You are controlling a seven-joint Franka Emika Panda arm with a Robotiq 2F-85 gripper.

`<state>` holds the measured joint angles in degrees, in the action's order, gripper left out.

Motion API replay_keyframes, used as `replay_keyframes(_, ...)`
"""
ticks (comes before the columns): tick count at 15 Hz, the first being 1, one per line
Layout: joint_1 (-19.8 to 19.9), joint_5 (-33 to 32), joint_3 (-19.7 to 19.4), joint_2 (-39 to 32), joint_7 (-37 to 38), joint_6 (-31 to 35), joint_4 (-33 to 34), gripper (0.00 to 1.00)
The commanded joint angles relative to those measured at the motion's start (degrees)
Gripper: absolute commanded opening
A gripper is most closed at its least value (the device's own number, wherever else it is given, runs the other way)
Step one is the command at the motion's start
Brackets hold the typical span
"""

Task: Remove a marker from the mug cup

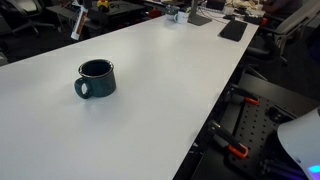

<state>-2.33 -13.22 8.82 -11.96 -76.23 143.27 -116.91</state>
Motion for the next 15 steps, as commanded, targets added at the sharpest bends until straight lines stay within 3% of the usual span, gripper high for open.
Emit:
replay_keyframes(1,-0.7,-3.9,-2.1,4.1,4.3,1.9,-4.0,0.04)
replay_keyframes(7,0.7,-5.5,-4.8,6.2,6.7,3.7,-9.6,0.04)
replay_keyframes(15,2.1,-4.1,-6.0,2.1,5.4,7.8,-15.4,0.04)
